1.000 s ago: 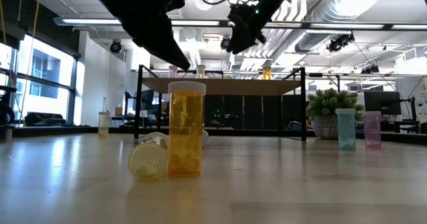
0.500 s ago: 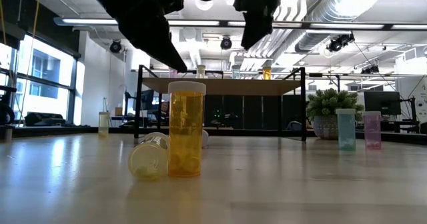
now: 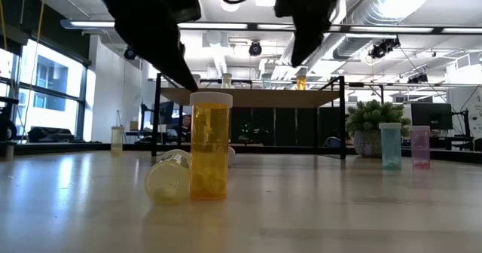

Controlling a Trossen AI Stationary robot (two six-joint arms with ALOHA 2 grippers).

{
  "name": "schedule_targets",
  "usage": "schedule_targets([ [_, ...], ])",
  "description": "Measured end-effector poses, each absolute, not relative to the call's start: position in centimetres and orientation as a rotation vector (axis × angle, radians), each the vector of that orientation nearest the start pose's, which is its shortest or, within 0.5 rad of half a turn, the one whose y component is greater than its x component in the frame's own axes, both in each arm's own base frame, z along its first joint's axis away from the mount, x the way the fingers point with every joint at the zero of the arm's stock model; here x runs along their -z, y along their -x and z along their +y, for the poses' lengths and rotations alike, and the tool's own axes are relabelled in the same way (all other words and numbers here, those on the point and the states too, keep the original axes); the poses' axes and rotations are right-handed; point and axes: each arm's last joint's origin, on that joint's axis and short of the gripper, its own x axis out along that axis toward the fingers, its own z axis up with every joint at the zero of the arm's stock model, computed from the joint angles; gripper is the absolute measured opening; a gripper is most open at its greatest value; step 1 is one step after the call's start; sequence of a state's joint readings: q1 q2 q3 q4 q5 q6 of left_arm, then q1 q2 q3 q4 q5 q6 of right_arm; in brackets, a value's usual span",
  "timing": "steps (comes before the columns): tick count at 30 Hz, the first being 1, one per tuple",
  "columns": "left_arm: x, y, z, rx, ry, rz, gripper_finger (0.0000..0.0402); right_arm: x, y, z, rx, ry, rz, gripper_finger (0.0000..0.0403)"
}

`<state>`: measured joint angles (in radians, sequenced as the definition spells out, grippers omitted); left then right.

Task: Pick and place medicine bottles onto shelf by color
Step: Put the left orange pill bottle aligned with the other orange pill bottle on the shelf

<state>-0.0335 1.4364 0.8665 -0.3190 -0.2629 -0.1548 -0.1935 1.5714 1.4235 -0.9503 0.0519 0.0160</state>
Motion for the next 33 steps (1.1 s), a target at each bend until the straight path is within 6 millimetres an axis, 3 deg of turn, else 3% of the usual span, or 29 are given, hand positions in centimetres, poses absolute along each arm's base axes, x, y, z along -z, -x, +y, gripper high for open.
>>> schedule_targets([
  [11,-20.4,-27.6,-1.5,-0.255,0.119,0.945,0.0161,-28.6,-27.0,-2.7,0.295,-0.273,0.968,0.0165],
  [22,-19.5,-25.2,-6.1,-0.229,0.225,1.140,0.0161,-27.3,-26.7,0.7,0.308,-0.293,0.937,0.0165],
  [33,-21.5,-21.7,-11.6,-0.133,0.294,1.099,0.0161,-27.8,-27.1,3.3,0.276,-0.298,0.852,0.0165],
])
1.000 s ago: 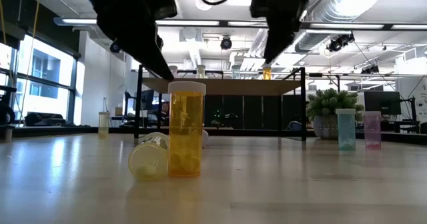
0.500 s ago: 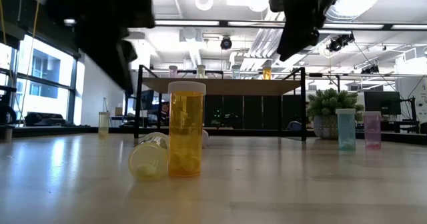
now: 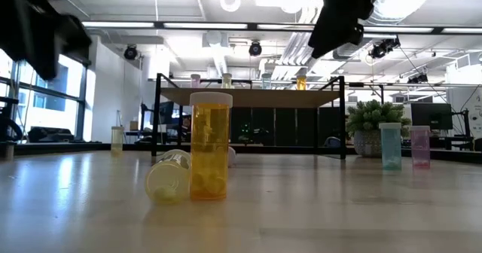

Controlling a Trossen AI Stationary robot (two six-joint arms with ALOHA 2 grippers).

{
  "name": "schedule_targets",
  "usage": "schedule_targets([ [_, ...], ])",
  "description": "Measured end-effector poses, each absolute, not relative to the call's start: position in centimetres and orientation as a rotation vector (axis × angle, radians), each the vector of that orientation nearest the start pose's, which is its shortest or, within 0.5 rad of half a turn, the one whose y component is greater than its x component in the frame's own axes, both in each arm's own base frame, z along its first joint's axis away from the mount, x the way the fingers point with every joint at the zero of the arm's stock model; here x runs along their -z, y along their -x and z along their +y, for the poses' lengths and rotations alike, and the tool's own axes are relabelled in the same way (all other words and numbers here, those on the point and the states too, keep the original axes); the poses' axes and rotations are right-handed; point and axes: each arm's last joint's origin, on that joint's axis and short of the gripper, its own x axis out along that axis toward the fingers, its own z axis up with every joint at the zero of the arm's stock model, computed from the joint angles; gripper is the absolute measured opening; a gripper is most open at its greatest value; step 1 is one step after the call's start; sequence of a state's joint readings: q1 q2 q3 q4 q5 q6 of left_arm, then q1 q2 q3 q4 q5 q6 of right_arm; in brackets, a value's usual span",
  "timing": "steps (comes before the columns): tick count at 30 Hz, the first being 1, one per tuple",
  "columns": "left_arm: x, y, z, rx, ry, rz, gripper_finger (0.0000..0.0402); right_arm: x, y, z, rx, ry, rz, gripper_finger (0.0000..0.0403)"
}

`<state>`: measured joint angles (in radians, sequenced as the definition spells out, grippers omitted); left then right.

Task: Pick and place medicine bottles onto shelf by color
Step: Put the left orange pill bottle aligned with the other orange pill bottle on the shelf

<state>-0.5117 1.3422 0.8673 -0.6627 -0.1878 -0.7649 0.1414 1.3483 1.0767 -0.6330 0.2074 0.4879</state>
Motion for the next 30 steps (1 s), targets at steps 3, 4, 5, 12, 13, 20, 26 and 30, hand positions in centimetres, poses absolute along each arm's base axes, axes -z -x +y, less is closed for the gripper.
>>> schedule_targets([
  [3,-22.5,-20.6,-12.6,-0.071,0.311,1.074,0.0161,-27.9,-27.2,3.7,0.261,-0.306,0.832,0.0165],
  [4,-22.8,-20.3,-12.9,-0.049,0.326,1.064,0.0161,-27.9,-27.3,3.8,0.256,-0.305,0.830,0.0165],
  [5,-23.1,-20.0,-13.1,-0.031,0.340,1.059,0.0161,-27.9,-27.2,3.9,0.252,-0.303,0.830,0.0165],
  [12,-24.5,-18.4,-13.8,0.021,0.452,1.042,0.0161,-28.2,-27.5,4.3,0.230,-0.309,0.791,0.0165],
  [13,-24.5,-18.3,-14.0,0.028,0.470,1.052,0.0161,-28.2,-27.5,4.3,0.229,-0.310,0.788,0.0165],
  [20,-24.3,-17.5,-15.0,0.067,0.547,1.139,0.0184,-28.3,-27.6,4.2,0.275,-0.285,0.764,0.0165],
  [26,-24.1,-15.5,-16.8,0.041,0.566,1.141,0.0201,-28.3,-27.6,4.1,0.293,-0.281,0.760,0.0165],
  [30,-23.7,-13.7,-18.0,-0.033,0.585,1.085,0.0198,-28.3,-27.6,4.1,0.292,-0.281,0.760,0.0165],
])
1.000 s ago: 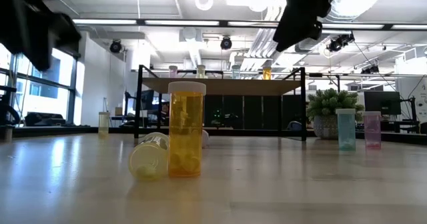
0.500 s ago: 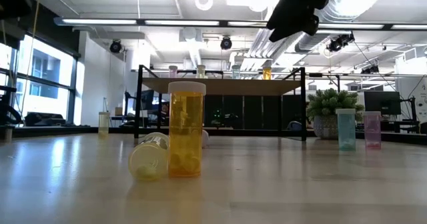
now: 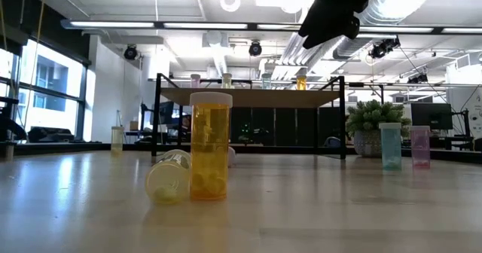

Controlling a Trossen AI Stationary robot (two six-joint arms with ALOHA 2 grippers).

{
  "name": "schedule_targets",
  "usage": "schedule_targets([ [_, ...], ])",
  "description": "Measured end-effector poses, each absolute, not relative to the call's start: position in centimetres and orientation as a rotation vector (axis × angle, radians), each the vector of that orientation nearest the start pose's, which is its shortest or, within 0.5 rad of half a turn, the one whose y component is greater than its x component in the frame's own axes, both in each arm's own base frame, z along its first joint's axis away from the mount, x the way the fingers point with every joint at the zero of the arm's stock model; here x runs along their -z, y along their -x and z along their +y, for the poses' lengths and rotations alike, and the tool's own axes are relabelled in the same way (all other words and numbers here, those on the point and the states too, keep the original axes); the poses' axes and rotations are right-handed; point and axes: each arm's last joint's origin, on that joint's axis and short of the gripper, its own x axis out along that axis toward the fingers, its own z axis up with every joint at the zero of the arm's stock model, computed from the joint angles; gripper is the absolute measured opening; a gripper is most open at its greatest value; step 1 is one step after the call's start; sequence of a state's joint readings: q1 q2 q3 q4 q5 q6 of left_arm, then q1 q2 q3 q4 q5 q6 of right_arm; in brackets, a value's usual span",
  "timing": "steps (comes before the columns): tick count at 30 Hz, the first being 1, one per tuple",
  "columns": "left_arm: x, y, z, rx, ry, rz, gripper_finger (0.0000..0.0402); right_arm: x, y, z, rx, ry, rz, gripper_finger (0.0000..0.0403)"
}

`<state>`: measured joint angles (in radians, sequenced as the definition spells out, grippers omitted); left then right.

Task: Pick and place medicine bottles onto shelf by color
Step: Put the left orange pill bottle aligned with the other orange pill bottle on the shelf

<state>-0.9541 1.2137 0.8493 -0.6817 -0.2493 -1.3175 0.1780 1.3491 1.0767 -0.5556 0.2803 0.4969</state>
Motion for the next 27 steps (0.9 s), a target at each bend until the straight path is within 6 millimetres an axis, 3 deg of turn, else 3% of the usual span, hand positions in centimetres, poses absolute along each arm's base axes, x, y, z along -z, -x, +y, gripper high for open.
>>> schedule_targets([
  [11,-20.0,-10.3,-19.6,-0.240,0.687,1.036,0.0193,-28.3,-27.6,4.1,0.291,-0.282,0.759,0.0165],
  [27,-14.6,-10.9,-22.1,-0.370,0.559,1.028,0.0193,-28.4,-27.8,4.2,0.282,-0.283,0.734,0.0165],
])
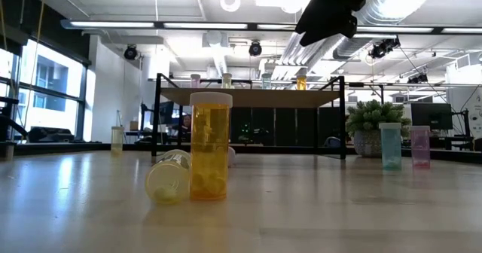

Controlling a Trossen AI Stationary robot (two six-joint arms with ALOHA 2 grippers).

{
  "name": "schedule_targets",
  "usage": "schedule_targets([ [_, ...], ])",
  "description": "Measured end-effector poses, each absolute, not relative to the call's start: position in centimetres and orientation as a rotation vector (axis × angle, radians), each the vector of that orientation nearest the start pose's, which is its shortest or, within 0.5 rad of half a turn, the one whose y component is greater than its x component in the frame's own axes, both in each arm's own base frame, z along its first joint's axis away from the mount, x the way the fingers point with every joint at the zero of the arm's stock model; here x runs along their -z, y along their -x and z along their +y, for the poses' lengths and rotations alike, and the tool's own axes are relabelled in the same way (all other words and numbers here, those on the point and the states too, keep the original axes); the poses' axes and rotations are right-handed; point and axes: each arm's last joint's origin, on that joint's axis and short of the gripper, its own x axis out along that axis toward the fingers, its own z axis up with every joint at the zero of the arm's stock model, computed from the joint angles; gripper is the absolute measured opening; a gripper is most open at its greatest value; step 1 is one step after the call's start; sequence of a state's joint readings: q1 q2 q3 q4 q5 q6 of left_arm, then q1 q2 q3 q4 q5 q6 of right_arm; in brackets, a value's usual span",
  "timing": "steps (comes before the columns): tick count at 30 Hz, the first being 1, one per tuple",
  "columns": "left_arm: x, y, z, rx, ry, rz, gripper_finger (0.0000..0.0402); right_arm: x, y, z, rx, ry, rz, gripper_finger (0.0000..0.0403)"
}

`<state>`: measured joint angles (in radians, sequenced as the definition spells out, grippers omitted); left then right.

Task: Pick and place medicine bottles onto shelf by color
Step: Put the left orange pill bottle aligned with the other orange pill bottle on the shelf

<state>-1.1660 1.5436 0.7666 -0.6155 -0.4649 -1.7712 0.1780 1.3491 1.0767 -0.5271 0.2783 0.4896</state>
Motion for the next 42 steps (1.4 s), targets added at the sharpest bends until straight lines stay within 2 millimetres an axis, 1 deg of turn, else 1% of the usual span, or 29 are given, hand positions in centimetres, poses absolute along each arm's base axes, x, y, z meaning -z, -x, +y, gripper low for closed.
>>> schedule_targets([
  [5,-13.6,-11.3,-22.6,-0.378,0.557,0.977,0.0193,-28.5,-27.8,4.2,0.281,-0.284,0.733,0.0165],
  [13,-12.1,-11.5,-22.9,-0.412,0.513,0.924,0.0193,-28.5,-27.8,4.2,0.280,-0.284,0.730,0.0165],
  [21,-11.5,-11.7,-22.8,-0.437,0.486,0.858,0.0193,-28.6,-27.9,4.2,0.273,-0.277,0.719,0.0165],
  [31,-11.4,-11.7,-22.8,-0.442,0.472,0.822,0.0192,-28.6,-27.9,4.2,0.268,-0.273,0.711,0.0165],
  [35,-11.5,-11.8,-22.7,-0.442,0.469,0.809,0.0177,-28.6,-28.0,4.2,0.268,-0.274,0.710,0.0165],
  [42,-11.5,-11.8,-22.7,-0.440,0.465,0.816,0.0133,-28.6,-28.0,4.2,0.268,-0.274,0.710,0.0165],
])
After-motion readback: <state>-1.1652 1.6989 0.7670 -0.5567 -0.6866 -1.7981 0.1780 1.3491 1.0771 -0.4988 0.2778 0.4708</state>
